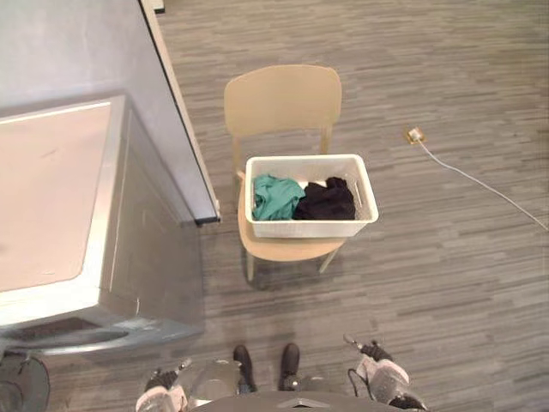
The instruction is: Pick up the laundry basket with both hands and put the clothes into the washing machine.
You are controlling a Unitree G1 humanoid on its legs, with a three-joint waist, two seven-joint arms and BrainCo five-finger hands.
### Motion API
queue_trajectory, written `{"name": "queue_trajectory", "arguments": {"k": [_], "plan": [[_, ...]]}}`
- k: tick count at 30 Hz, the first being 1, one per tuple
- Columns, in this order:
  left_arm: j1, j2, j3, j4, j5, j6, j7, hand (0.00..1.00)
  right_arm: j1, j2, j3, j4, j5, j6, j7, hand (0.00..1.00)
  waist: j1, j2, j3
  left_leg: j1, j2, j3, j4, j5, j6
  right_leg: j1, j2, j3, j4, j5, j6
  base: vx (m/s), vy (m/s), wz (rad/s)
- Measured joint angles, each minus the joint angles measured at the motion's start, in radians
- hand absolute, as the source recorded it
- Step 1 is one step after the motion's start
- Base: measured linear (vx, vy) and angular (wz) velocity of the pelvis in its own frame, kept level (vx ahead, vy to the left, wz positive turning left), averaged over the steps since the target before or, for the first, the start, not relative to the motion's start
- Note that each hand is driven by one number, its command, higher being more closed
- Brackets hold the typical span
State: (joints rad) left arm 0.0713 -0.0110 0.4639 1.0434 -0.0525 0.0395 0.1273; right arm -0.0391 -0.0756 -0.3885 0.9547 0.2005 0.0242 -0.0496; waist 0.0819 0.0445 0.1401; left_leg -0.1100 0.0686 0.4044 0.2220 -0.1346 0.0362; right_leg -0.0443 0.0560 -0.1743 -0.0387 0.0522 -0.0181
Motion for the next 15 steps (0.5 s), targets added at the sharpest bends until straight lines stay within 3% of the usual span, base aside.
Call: {"name": "queue_trajectory", "arguments": {"k": [1,2,3,4,7,9,11,13,14,15], "plan": [[-0.002,0.0,-0.001,-0.001,0.004,0.0,0.0,0.0,0.006,0.009,0.03,-0.028,0.002,-0.002,0.005,0.0,-0.001,-0.003,-0.005,0.021,-0.004,0.012,-0.019,0.0,0.0,-0.014,-0.005,0.005,0.045,-0.028,0.009,0.17,0.119,-0.4],[-0.007,0.001,-0.009,-0.005,0.009,0.0,0.001,0.0,0.016,0.017,0.062,-0.057,0.007,-0.004,0.009,0.0,-0.003,-0.003,-0.01,0.038,-0.003,0.021,-0.038,0.0,0.0,-0.051,-0.012,0.008,0.131,-0.071,0.044,0.15,0.08,-0.28],[-0.014,0.004,-0.035,-0.009,0.009,-0.001,0.003,0.0,0.025,0.029,0.093,-0.101,0.008,-0.008,0.018,0.0,-0.01,-0.005,-0.012,0.056,0.0,0.028,-0.054,0.0,-0.001,-0.119,-0.022,0.002,0.29,-0.124,0.097,0.18,0.055,-0.11],[-0.025,0.013,-0.069,-0.01,0.009,-0.002,0.005,0.0,0.042,0.044,0.126,-0.156,0.008,-0.007,0.022,0.0,-0.024,-0.012,-0.012,0.064,0.005,0.024,-0.05,-0.006,-0.003,-0.19,-0.04,-0.005,0.459,-0.15,0.124,0.15,0.007,0.05],[-0.04,0.036,-0.159,-0.024,0.009,-0.002,0.015,0.0,0.109,0.064,0.195,-0.321,0.009,-0.008,0.022,0.0,-0.058,-0.039,-0.001,0.103,0.004,-0.013,-0.041,-0.017,-0.003,-0.268,-0.092,-0.027,0.709,-0.166,0.124,0.13,-0.094,0.48],[-0.032,0.039,-0.205,-0.059,0.016,-0.004,0.021,0.0,0.161,0.063,0.233,-0.472,0.011,-0.01,0.022,0.0,-0.079,-0.051,-0.009,0.134,0.005,-0.045,-0.067,-0.013,-0.014,-0.276,-0.217,-0.083,0.788,-0.249,0.101,0.16,-0.194,0.53],[-0.036,0.034,-0.236,-0.077,0.02,-0.007,0.027,0.0,0.172,0.057,0.228,-0.626,0.038,-0.03,0.023,0.0,-0.089,-0.051,-0.011,0.131,0.025,-0.092,-0.07,-0.003,-0.043,-0.266,-0.326,-0.076,0.704,-0.274,0.068,0.18,-0.276,0.43],[-0.042,0.045,-0.254,-0.081,0.044,-0.017,0.031,0.0,0.17,0.055,0.221,-0.712,0.05,-0.065,0.024,0.0,-0.091,-0.058,-0.016,0.111,0.047,-0.134,-0.069,0.009,-0.081,-0.235,-0.329,0.024,0.51,-0.232,0.1,0.14,-0.382,0.43],[-0.042,0.068,-0.273,-0.081,0.059,-0.019,0.034,0.0,0.166,0.06,0.211,-0.753,0.05,-0.085,0.024,0.0,-0.09,-0.099,-0.027,0.108,0.045,-0.162,-0.075,0.022,-0.111,-0.167,-0.332,0.091,0.317,-0.101,0.14,0.18,-0.565,0.65],[-0.043,0.086,-0.276,-0.074,0.077,-0.02,0.033,0.0,0.162,0.061,0.206,-0.771,0.05,-0.093,0.022,0.0,-0.085,-0.117,-0.032,0.114,0.051,-0.191,-0.093,0.03,-0.161,-0.124,-0.334,0.078,0.254,-0.076,0.231,0.14,-0.492,0.6]]}}
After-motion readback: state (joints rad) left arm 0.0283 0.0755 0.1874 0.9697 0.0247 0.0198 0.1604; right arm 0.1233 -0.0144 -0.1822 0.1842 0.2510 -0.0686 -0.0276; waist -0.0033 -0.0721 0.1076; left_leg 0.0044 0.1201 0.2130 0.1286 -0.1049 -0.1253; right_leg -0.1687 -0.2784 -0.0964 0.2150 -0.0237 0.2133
